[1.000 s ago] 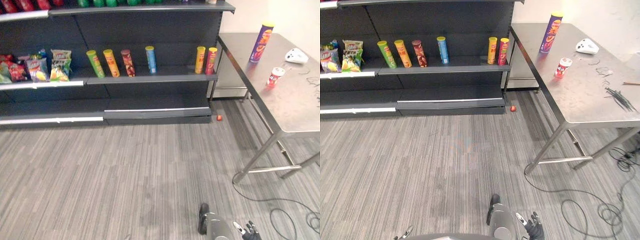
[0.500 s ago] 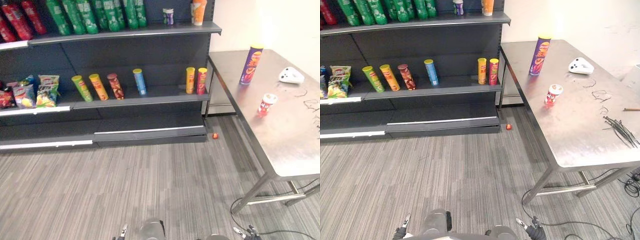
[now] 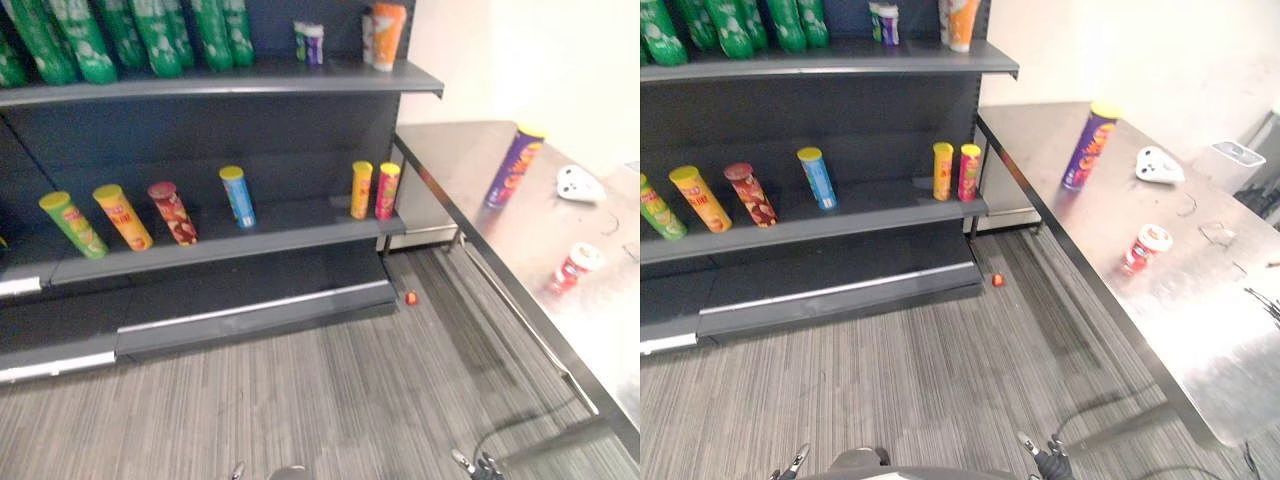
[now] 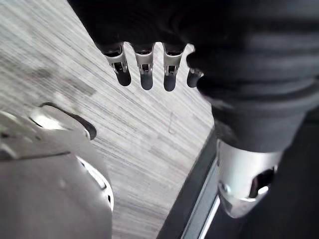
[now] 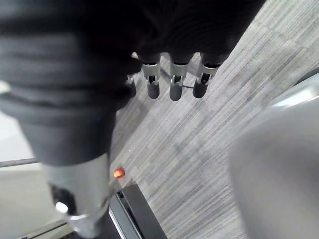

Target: Put the gum and the chips on the shelf.

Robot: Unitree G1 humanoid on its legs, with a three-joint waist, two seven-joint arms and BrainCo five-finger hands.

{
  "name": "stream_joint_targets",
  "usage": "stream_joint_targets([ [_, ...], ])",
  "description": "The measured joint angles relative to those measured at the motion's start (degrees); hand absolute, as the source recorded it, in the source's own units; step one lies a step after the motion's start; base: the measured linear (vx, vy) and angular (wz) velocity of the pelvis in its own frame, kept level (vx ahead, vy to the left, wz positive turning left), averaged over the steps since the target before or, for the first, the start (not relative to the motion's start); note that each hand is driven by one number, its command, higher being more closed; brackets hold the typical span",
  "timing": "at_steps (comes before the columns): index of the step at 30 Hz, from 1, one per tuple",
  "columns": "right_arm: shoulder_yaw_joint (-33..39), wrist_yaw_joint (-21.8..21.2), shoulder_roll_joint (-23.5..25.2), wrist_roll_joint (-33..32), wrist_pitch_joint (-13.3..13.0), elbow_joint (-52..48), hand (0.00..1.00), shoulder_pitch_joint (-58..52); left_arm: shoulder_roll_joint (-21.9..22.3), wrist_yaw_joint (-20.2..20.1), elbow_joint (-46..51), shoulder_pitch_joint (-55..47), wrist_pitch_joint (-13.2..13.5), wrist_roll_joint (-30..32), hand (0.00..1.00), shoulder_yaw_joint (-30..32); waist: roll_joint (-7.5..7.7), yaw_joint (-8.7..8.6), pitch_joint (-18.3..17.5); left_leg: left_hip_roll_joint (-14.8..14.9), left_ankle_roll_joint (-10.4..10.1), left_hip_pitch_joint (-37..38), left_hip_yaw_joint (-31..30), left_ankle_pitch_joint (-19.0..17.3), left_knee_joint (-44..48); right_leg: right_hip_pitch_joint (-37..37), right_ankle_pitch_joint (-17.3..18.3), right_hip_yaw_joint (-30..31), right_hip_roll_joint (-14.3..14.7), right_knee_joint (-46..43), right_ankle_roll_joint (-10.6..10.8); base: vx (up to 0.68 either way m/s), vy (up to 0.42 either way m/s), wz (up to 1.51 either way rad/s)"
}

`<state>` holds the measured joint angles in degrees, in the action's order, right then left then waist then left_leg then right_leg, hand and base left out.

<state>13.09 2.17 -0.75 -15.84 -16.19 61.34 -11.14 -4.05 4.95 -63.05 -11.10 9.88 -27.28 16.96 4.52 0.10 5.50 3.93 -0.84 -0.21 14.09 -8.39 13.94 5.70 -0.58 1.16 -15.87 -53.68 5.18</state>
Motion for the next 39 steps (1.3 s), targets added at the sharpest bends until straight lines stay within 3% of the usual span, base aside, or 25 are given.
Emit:
stream_joint_targets([
  [1, -0.2, -0.1, -0.7, 0.1, -0.3, 0.2, 0.00, 0.0, -0.5, -0.7, -0.9, 0.0, -0.5, 0.3, 0.00, -1.3, -0.39, -0.23, 0.0, -0.2, 0.4, 3.0, 1.9, -0.3, -1.6, 4.0, 2.8, -2.8, -0.4, -4.0, -3.1, 0.29, 0.208, -0.53],
  [3, 0.2, -0.1, -0.8, 0.1, -0.4, 0.4, 0.00, 0.4, -0.5, -1.3, -1.8, 0.0, -0.7, 0.3, 0.00, -1.7, -1.08, -0.71, 0.1, 0.1, 0.2, 7.5, 4.4, -0.1, -5.1, 7.3, 7.8, -9.5, 1.0, -1.3, -3.5, 0.33, 0.138, -0.61],
  [4, 0.3, -0.2, -0.9, 0.2, -0.4, 0.4, 0.00, 0.5, -0.4, -1.6, -2.1, -0.1, -1.0, -0.3, 0.00, -2.0, -1.47, -1.06, 0.3, 0.5, 0.1, 9.5, 6.3, -0.1, -6.1, 7.9, 8.9, -14.6, 3.1, 6.0, -4.0, 0.29, 0.048, -0.57],
  [5, 0.2, -0.2, -0.7, 0.2, -0.5, 0.3, 0.00, 0.6, -0.5, -1.9, -2.1, -0.2, -1.2, -0.7, 0.00, -1.9, -1.39, -1.25, 0.3, 0.5, 0.0, 9.9, 7.2, -0.1, -6.1, 7.7, 8.3, -16.8, 4.2, 10.9, -4.0, 0.38, 0.027, -0.71],
  [6, 0.2, -0.1, 0.2, 0.3, -1.0, 0.3, 0.00, 0.7, -0.6, -2.7, -2.1, -0.3, -1.2, -0.8, 0.00, -1.3, -0.67, -1.35, 0.7, -0.7, -0.2, 11.2, 8.2, -0.2, -6.8, 6.8, 4.3, -21.3, 5.7, 21.7, -5.0, 0.39, 0.027, -0.82],
  [7, 1.2, -0.1, -0.5, 0.3, -1.3, 0.4, 0.00, 0.7, 0.5, -3.3, -2.5, 0.0, -1.2, -0.7, 0.00, -0.8, -2.00, -1.20, 1.4, -0.6, -0.4, 12.9, 8.9, -0.4, -8.4, 4.6, 5.4, -23.2, 7.0, 26.1, -6.9, 0.38, 0.017, -0.87],
  [10, 2.0, -0.1, -1.2, 1.6, -2.2, 0.3, 0.00, 2.2, 1.9, -4.8, -2.0, 0.6, 0.3, -0.6, 0.00, -0.9, -3.88, -1.42, 4.2, -0.3, -0.5, 14.3, 12.3, -0.4, -10.0, 3.0, 5.4, -26.3, 9.3, 32.5, -6.9, 0.19, -0.018, -1.06],
  [13, 2.1, -0.2, -1.1, 2.3, -2.2, 0.3, 0.00, 1.6, 1.9, -5.6, -1.6, 0.8, 2.3, 1.2, 0.00, -1.3, -3.73, -1.46, 4.9, -0.4, -2.4, 15.4, 13.7, -2.4, -9.8, 2.0, 7.7, -26.4, 10.8, 35.9, -9.7, 0.03, -0.039, -0.72],
  [15, 2.0, -0.1, -1.2, 2.3, -2.6, 0.1, 0.00, 0.9, 1.9, -5.1, -0.9, 1.7, 2.6, 1.6, 0.00, -2.5, -4.18, -1.70, 4.9, 0.6, -2.8, 15.6, 13.5, -4.4, -8.9, 1.4, 8.9, -26.8, 11.5, 35.8, -9.0, -0.04, -0.020, -0.06],
  [17, 0.7, 0.0, -1.2, 2.1, -2.6, -0.3, 0.00, 0.0, 2.6, -4.5, 1.4, 3.0, 2.4, 1.8, 0.00, -3.0, -3.92, -1.46, 4.9, 3.3, -4.8, 13.7, 13.7, -8.7, -0.2, 0.5, 10.5, -28.1, 12.7, 36.3, -8.5, -0.09, -0.026, 0.04],
  [18, -0.4, 0.0, -1.2, 2.1, -2.5, -0.1, 0.00, 0.1, 2.8, -4.7, 1.8, 3.3, 2.4, 1.6, 0.00, -2.0, -3.16, -1.43, 4.8, 4.4, -4.9, 11.5, 13.7, -8.8, 4.8, -0.1, 10.5, -27.9, 13.0, 37.5, -8.4, -0.09, -0.055, -0.26],
  [19, -2.5, 0.1, -1.3, 2.0, -2.4, -0.3, 0.00, 0.4, 2.7, -5.3, 2.5, 3.9, 2.4, 1.7, 0.00, -0.1, -2.90, -1.36, 4.8, 8.5, -4.5, 4.9, 11.2, -6.2, 18.1, -2.4, 10.4, -28.1, 14.4, 41.5, -8.5, 0.04, -0.084, -0.56],
  [20, -3.8, 0.1, -2.2, 1.9, -2.3, -1.7, 0.00, 0.4, 3.8, -5.5, 2.8, 3.6, 2.6, 1.7, 0.00, 1.7, -3.90, -1.03, 4.7, 11.8, -4.4, -0.9, 7.8, -2.1, 30.3, -3.0, 11.6, -29.1, 14.3, 37.8, -10.0, 0.11, -0.069, -0.71],
  [21, -4.9, 0.1, -2.5, 1.9, -2.3, -2.5, 0.00, 0.1, 3.9, -5.6, 3.5, 3.0, 2.9, 1.7, 0.00, 2.2, -3.70, -0.83, 4.6, 12.1, -3.9, -3.0, 6.8, 0.3, 35.8, -2.8, 12.8, -28.8, 12.9, 33.6, -10.0, 0.26, 0.008, -0.99],
  [22, -5.2, 0.1, -3.4, 1.4, -1.9, -3.2, 0.00, -0.3, 4.4, -5.6, 4.6, 2.5, 3.0, 1.2, 0.00, 3.0, -4.49, -0.71, 5.0, 14.0, -3.0, -5.6, 4.3, 1.7, 43.8, -3.8, 14.9, -26.1, 13.4, 32.5, -9.8, 0.22, 0.092, -1.18],
  [23, -5.2, 0.4, -4.3, 1.0, -1.1, -3.4, 0.00, 0.0, 5.3, -5.7, 4.6, 1.8, 2.6, 1.2, 0.00, 2.9, -5.78, -0.48, 4.4, 14.3, -2.5, -6.3, 2.5, -0.7, 45.0, -4.2, 14.8, -23.2, 14.9, 32.9, -9.9, 0.20, 0.098, -1.26],
  [26, -5.2, 0.6, -4.5, 0.0, -0.3, -3.7, 0.00, 0.5, 6.1, -5.7, 4.8, 1.8, 2.6, 0.8, 0.00, 3.4, -5.65, 0.07, 4.2, 12.8, -1.9, -6.7, 1.2, -4.3, 36.5, -3.8, 14.4, -15.3, 16.2, 34.5, -9.2, 0.10, 0.058, -1.30],
  [28, -5.8, 0.6, -4.4, 0.0, -0.3, -3.6, 0.00, 1.1, 6.5, -5.6, 4.8, 1.2, 2.6, -0.3, 0.00, 3.3, -5.04, 0.14, 3.9, 8.4, -2.5, -5.7, -5.5, -5.1, 18.9, -2.7, 13.7, -7.5, 16.3, 36.8, -8.0, 0.10, 0.109, -1.55],
  [31, -6.5, 0.4, -4.8, 0.0, -0.3, -3.3, 0.00, 1.5, 7.2, -5.2, 4.4, 0.8, 3.5, -1.7, 0.00, 3.3, -5.25, 0.41, 3.7, 6.9, -3.6, -2.5, -13.9, -4.4, 2.2, -1.3, 13.3, 0.5, 17.7, 38.6, -7.8, 0.12, 0.220, -1.75],
  [33, -6.5, 0.4, -5.3, 0.0, -0.4, -2.8, 0.00, 1.3, 7.6, -5.2, 3.8, 0.7, 3.9, -1.5, 0.00, 3.1, -6.35, 0.31, 3.2, 7.4, -3.5, -0.7, -14.7, -4.4, -1.9, -0.8, 12.4, 2.0, 18.4, 38.5, -6.7, 0.15, 0.288, -1.30],
  [34, -6.5, 0.7, -5.6, -0.2, -0.4, -2.3, 0.00, 1.1, 7.8, -5.2, 3.6, 0.7, 4.0, -1.5, 0.00, 3.1, -7.33, 0.30, 2.5, 7.7, -5.9, -0.2, -14.6, -2.4, -2.1, -0.8, 11.9, 2.5, 18.6, 38.1, -5.8, 0.19, 0.393, -1.24],
  [37, -6.5, 1.8, -3.5, -0.5, -0.9, -1.9, 0.00, -1.0, 5.2, -5.4, 2.2, 0.8, 4.0, -0.1, 0.00, 1.6, -4.72, 0.17, 0.4, 5.5, -5.5, 1.6, -9.4, -3.6, -2.0, -0.9, 9.9, 2.4, 14.3, 39.4, -3.0, 0.18, 0.314, -0.75],
  [39, -5.2, 2.4, -2.5, -0.5, -1.6, -1.9, 0.00, -1.5, 4.4, -5.4, 1.4, 1.8, 3.9, 0.7, 0.00, 1.0, -4.08, 0.20, 0.0, 3.9, -5.0, 3.0, -6.5, -3.8, -3.0, -0.9, 8.2, 2.2, 11.8, 39.9, -1.0, 0.23, 0.323, -0.56],
])
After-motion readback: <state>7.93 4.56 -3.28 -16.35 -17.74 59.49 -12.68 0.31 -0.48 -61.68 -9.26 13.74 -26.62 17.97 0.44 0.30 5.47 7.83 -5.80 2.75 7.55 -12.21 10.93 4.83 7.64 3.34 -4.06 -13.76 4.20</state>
